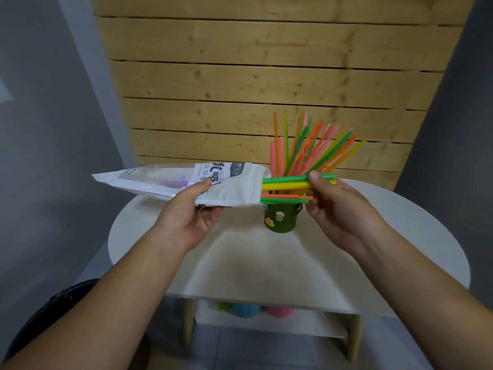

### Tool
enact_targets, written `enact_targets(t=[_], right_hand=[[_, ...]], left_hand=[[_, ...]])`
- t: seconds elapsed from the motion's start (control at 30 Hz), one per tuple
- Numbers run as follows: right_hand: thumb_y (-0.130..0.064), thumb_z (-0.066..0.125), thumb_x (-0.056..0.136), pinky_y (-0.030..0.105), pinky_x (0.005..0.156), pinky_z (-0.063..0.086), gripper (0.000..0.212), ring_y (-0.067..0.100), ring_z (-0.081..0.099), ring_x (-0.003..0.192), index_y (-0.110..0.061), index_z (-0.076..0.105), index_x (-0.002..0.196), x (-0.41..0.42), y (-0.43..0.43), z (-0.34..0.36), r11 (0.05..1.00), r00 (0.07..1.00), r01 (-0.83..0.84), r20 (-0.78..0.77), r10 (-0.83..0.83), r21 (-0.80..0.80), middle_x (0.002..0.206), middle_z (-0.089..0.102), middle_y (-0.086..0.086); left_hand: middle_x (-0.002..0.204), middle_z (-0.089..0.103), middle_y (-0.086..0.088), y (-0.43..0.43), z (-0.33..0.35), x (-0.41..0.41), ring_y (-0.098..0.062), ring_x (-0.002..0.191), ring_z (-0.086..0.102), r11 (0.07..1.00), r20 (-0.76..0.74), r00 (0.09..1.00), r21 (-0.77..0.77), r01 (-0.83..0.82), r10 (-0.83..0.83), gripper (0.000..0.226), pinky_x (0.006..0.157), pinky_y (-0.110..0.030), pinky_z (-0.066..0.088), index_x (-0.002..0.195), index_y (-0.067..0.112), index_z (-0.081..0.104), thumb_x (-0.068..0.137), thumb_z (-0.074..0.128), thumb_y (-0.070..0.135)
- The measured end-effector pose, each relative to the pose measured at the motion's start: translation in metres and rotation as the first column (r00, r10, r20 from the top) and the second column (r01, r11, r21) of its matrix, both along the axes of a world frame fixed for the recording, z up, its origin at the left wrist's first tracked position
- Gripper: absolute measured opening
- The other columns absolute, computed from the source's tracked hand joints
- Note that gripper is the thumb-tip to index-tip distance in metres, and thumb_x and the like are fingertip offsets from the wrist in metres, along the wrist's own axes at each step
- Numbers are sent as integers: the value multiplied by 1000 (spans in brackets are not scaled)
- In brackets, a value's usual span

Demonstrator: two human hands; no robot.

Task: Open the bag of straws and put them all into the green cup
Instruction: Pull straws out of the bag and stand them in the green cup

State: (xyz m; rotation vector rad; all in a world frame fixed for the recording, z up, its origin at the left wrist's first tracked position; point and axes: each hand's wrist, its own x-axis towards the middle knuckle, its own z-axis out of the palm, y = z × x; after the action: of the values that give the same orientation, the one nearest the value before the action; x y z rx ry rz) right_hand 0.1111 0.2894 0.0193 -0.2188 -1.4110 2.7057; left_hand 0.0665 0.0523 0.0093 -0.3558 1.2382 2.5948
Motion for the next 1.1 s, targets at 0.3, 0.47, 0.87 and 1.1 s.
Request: enact_targets(t=[0.3,0.47,0.87,1.1], right_hand=[[-13,62,92,28,73,59,23,12,71,73,-4,64,114,1,-15,-2,991,998,-24,-67,16,-135,93,74,8],[-16,63,92,37,90,53,16,19,72,88,-7,68,106,3,-18,-5,990,996,76,-61,-69,119,94,75,9],[-14,60,97,26,74,61,10,11,72,72,-13,69,94,10,4,11,930,951,298,-147,-271,216,81,77,-2],[-20,65,94,28,76,59,10,15,72,75,-11,70,97,16,38,12,848,903,427,-201,-380,313,86,77,2]], left_hand=[[80,78,-2,4,0,2,-13,62,75,1000,31,999,-16,16,-16,8,48,-22,57,99,13,69,91,69,12],[78,78,-1,4,0,3,-13,61,75,999,46,999,-27,21,-20,6,47,-22,57,98,13,69,91,70,13],[71,77,1,-11,-10,-6,-12,57,73,999,68,997,-41,-29,32,2,54,-21,60,92,16,67,94,67,17],[68,76,1,-16,-17,-8,-13,55,73,997,77,995,-48,-64,67,2,55,-21,60,95,17,67,95,65,18]])
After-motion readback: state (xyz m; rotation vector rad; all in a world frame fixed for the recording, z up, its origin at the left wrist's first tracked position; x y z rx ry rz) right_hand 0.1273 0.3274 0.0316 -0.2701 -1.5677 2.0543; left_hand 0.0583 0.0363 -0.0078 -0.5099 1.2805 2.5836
